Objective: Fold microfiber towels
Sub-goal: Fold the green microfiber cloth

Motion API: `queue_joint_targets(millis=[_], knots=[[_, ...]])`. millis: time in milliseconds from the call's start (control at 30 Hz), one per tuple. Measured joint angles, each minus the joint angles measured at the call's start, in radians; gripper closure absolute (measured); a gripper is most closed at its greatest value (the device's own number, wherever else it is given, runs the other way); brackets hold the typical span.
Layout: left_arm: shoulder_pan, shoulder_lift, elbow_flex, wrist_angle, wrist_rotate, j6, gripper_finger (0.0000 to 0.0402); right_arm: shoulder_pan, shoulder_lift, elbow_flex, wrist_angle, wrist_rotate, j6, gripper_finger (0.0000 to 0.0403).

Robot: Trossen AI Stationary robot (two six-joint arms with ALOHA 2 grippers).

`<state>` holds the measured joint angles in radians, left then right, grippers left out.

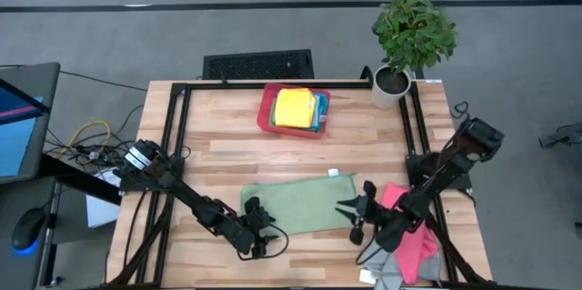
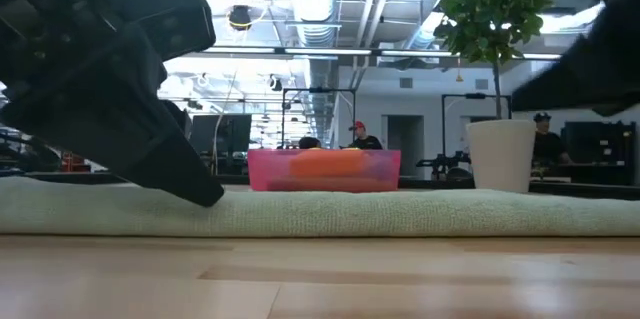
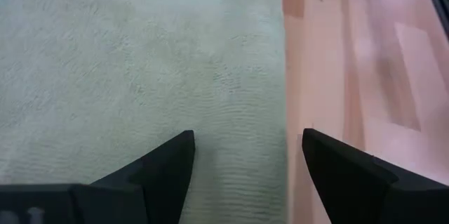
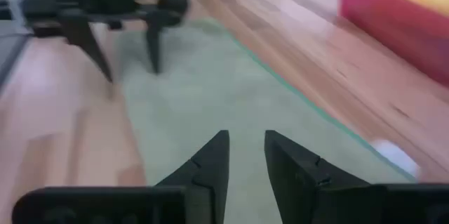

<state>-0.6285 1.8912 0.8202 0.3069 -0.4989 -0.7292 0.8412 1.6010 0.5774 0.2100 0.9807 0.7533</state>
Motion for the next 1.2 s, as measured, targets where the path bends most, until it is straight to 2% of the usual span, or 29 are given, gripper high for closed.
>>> queue_joint_targets(millis=[100,200,333,433,567,633,733,867,1033,1100,1200], knots=[[0.000,0.000,0.001,-0.001,-0.004,0.000,0.0143,-0.006,0.086,0.000,0.187,-0.022,-0.123,0.0285],[0.000,0.000,0.001,-0.001,-0.008,-0.007,0.0143,-0.005,0.200,0.000,0.328,-0.031,-0.144,0.0285],[0.000,0.000,0.001,0.000,-0.011,-0.008,0.0143,-0.005,0.358,0.002,0.433,-0.110,-0.070,0.0285],[0.000,0.000,0.002,-0.001,-0.006,-0.017,0.0143,0.011,0.420,0.005,0.453,-0.082,0.038,0.0285],[0.001,-0.052,0.002,-0.019,0.030,-0.013,0.0143,0.035,0.422,0.005,0.427,-0.052,0.060,0.0285],[0.000,-0.096,0.002,-0.028,0.008,0.007,0.0143,0.041,0.403,0.003,0.404,-0.048,0.061,0.0285],[-0.019,-0.150,0.002,-0.011,-0.084,0.064,0.0143,0.035,0.383,0.002,0.370,-0.057,0.060,0.0285],[-0.083,-0.155,-0.005,0.059,-0.227,0.150,0.0143,0.028,0.376,0.003,0.354,-0.063,0.059,0.0285],[-0.142,-0.054,-0.007,0.055,-0.325,0.096,0.0168,0.029,0.376,0.003,0.347,-0.065,0.059,0.0285],[-0.153,0.018,-0.005,0.077,-0.338,0.080,0.0193,0.028,0.376,0.003,0.347,-0.065,0.059,0.0285],[-0.163,0.141,0.001,0.081,-0.391,-0.027,0.0242,0.028,0.376,0.003,0.348,-0.065,0.061,0.0285]])
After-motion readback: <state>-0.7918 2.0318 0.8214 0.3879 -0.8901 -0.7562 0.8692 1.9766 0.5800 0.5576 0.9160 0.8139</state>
